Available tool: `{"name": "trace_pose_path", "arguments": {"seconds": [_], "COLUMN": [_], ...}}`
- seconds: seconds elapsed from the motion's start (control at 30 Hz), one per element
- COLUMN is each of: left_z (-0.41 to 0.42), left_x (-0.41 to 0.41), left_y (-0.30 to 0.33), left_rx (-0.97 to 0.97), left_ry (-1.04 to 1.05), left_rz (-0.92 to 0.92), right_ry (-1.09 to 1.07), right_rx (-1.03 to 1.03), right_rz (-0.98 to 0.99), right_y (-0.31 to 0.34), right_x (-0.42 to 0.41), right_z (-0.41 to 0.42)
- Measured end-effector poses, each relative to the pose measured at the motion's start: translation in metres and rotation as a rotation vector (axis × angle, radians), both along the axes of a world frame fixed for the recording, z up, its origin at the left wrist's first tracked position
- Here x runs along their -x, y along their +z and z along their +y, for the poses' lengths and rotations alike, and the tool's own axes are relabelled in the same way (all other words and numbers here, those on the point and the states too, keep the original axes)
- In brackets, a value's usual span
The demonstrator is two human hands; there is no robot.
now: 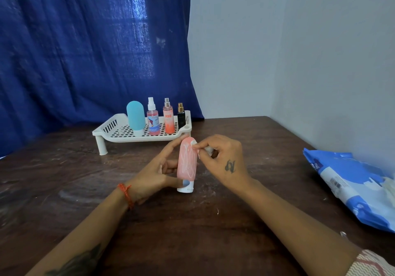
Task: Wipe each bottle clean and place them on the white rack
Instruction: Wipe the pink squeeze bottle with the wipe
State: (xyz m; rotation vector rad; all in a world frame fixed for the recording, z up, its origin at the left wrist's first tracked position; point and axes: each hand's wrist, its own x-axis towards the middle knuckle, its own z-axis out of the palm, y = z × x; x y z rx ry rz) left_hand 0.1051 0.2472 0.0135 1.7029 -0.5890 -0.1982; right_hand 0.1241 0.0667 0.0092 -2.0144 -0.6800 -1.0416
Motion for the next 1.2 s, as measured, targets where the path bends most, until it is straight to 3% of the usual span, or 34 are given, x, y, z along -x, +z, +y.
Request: {"name": "trace_pose_path", "arguments": {"seconds": [0.23, 0.57, 0.8, 1.2], "left_z": [0.0, -0.0004, 0.0007, 0.0009], "left_x": [0.0002, 0.0008, 0.0004, 0.001], "left_y": [0.0004, 0.0003, 0.0007, 0.0007], "left_rx": [-0.026, -0.034, -0.04, -0.01], "left_ry": [0.011, 0.021, 0.017, 0.016], "left_rz": [-0.002, -0.025, 0.022, 0.047], "right_ry": [-0.08, 0.026, -0.049, 0.024], "right_rx": [-0.043, -0.014, -0.028, -0.02], "right_rz": [0.102, 0.053, 0.207, 0.082], "right_y": [-0.0019, -0.0002, -0.0029, -0.0008], "right_x": [-0.0026, 0.0016, 0.0012, 0.0031], "right_z": [-0.0006, 0.0012, 0.0004, 0.0015]}}
